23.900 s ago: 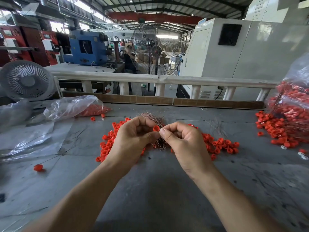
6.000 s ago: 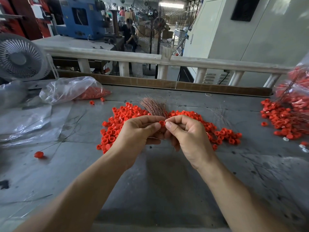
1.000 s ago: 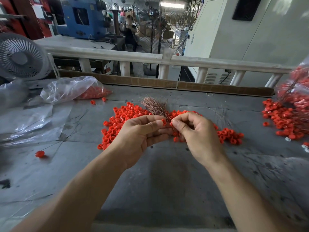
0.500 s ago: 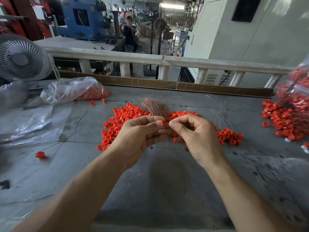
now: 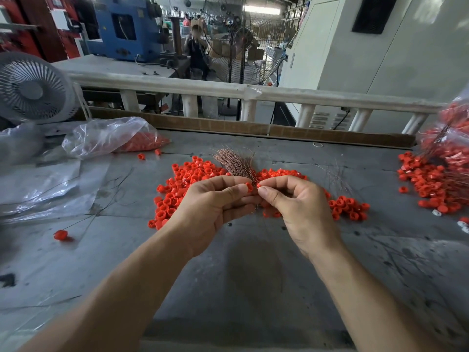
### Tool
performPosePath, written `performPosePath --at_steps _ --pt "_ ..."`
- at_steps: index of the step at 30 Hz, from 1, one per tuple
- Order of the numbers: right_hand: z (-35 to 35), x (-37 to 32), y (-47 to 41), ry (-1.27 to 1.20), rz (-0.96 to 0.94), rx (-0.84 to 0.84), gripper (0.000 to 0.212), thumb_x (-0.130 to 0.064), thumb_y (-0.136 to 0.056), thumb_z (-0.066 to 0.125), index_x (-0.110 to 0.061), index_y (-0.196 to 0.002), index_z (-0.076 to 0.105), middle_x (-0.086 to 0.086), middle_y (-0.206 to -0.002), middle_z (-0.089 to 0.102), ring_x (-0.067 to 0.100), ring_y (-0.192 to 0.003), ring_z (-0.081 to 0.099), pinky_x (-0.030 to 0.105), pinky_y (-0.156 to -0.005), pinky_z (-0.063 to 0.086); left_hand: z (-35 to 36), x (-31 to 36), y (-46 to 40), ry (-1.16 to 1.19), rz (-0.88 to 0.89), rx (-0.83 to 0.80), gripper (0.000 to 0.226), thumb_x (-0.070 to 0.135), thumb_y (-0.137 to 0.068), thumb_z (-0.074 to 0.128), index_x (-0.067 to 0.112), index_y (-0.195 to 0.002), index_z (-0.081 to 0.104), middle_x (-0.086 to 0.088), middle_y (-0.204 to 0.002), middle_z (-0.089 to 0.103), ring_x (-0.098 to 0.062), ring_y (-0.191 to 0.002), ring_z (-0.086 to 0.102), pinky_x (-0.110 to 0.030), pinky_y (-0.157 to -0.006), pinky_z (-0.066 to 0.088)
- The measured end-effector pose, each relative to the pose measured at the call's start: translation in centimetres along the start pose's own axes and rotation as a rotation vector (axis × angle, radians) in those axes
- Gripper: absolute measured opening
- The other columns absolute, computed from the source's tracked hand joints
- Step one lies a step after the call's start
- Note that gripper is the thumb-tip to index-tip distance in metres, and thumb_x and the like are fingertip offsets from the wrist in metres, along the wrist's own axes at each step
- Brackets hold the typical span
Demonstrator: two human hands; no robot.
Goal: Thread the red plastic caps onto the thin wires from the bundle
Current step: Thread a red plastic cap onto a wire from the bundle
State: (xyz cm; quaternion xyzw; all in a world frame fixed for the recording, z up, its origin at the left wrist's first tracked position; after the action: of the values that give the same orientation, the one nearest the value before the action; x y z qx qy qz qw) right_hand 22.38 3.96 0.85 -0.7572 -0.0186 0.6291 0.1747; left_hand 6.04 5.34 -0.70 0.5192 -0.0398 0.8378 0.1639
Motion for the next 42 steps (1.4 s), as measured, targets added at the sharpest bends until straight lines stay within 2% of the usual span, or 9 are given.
performPosePath --at_steps 4,8,11,15,23,30,35,40,42 --pt "0.2 -0.4 0.1 0.022 -0.039 -0.004 0.007 -0.026 -0.084 0.077 -0.032 -0.088 0.077 -0.003 -0.084 0.078 0.021 -0.083 0.075 0.052 -0.078 0.062 0.0 0.0 0.0 -0.019 0.005 0.006 0.017 -0.001 -0.092 0.063 -0.003 -0.108 0.067 -0.018 -0.091 0.075 -0.022 -0.081 0.076 -0.031 -0.077 0.064" --pt "0.5 -1.4 0.3 0.016 -0.117 0.010 0.008 -0.030 -0.082 0.075 -0.036 -0.087 0.076 -0.008 -0.085 0.077 0.013 -0.082 0.074 0.043 -0.075 0.062 0.0 0.2 0.0 -0.046 0.033 -0.004 0.017 0.000 -0.092 0.064 -0.003 -0.108 0.068 -0.020 -0.095 0.076 -0.023 -0.084 0.077 -0.031 -0.078 0.064" --pt "0.8 -2.1 0.6 0.032 -0.180 0.007 0.007 -0.023 -0.085 0.076 -0.030 -0.086 0.077 -0.012 -0.089 0.077 0.010 -0.086 0.074 0.039 -0.075 0.060 0.2 0.4 0.1 -0.064 0.056 -0.028 0.017 0.003 -0.088 0.066 -0.001 -0.104 0.070 -0.020 -0.095 0.076 -0.024 -0.087 0.077 -0.031 -0.078 0.063" --pt "0.9 -2.5 0.8 0.068 -0.224 0.003 0.015 -0.010 -0.086 0.079 -0.025 -0.087 0.077 -0.013 -0.092 0.076 0.014 -0.091 0.073 0.046 -0.080 0.060 0.2 0.5 0.1 -0.060 0.076 -0.038 0.025 0.008 -0.080 0.069 -0.001 -0.103 0.070 -0.021 -0.095 0.076 -0.026 -0.088 0.077 -0.032 -0.078 0.063" --pt "0.8 -3.0 0.8 0.072 -0.272 0.015 0.015 -0.008 -0.085 0.079 -0.023 -0.084 0.078 -0.011 -0.089 0.074 0.019 -0.089 0.071 0.052 -0.076 0.059 0.4 0.6 0.2 -0.076 0.091 -0.061 0.027 0.010 -0.078 0.069 0.000 -0.103 0.070 -0.021 -0.095 0.077 -0.026 -0.089 0.077 -0.032 -0.077 0.063" --pt "0.8 -3.0 0.9 0.095 -0.263 0.030 0.014 -0.006 -0.084 0.080 -0.019 -0.084 0.079 -0.011 -0.092 0.074 0.015 -0.093 0.071 0.046 -0.077 0.061 0.6 0.7 0.3 -0.056 0.103 -0.067 0.014 -0.002 -0.092 0.061 -0.004 -0.104 0.068 -0.022 -0.090 0.076 -0.026 -0.085 0.077 -0.028 -0.071 0.061" --pt "0.7 -3.1 1.1 0.129 -0.273 0.061 0.015 -0.008 -0.084 0.081 -0.023 -0.084 0.079 -0.010 -0.090 0.075 0.009 -0.093 0.071 0.029 -0.084 0.058 0.3 1.2 0.4 -0.155 0.181 -0.009 0.015 -0.003 -0.093 0.063 -0.005 -0.106 0.068 -0.020 -0.090 0.077 -0.025 -0.084 0.077 -0.030 -0.075 0.063" --pt "0.8 -3.2 1.2 0.112 -0.262 0.053 0.013 -0.009 -0.084 0.081 -0.022 -0.085 0.080 -0.013 -0.092 0.074 0.012 -0.097 0.071 0.043 -0.077 0.061 0.2 1.1 0.3 -0.166 0.203 0.008 0.014 -0.001 -0.092 0.065 -0.002 -0.105 0.070 -0.020 -0.092 0.077 -0.026 -0.086 0.077 -0.031 -0.076 0.064" --pt "0.8 -3.4 1.3 0.135 -0.274 0.046 0.013 -0.008 -0.084 0.081 -0.020 -0.086 0.080 -0.012 -0.092 0.074 0.011 -0.097 0.071 0.043 -0.078 0.061 0.1 0.9 0.2 -0.165 0.190 0.007 0.013 -0.001 -0.092 0.065 0.000 -0.103 0.071 -0.019 -0.092 0.078 -0.025 -0.087 0.077 -0.032 -0.077 0.064"
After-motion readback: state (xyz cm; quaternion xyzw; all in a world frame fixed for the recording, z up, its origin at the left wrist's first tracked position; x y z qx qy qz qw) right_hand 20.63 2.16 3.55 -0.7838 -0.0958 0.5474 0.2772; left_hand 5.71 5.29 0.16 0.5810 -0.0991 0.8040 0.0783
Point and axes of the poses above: each hand's wrist, its own y-axis away from the middle knuckle, its own z-axis out of the palm, x = y × z, the point moved 9 cm from there along -y, towards the middle knuckle
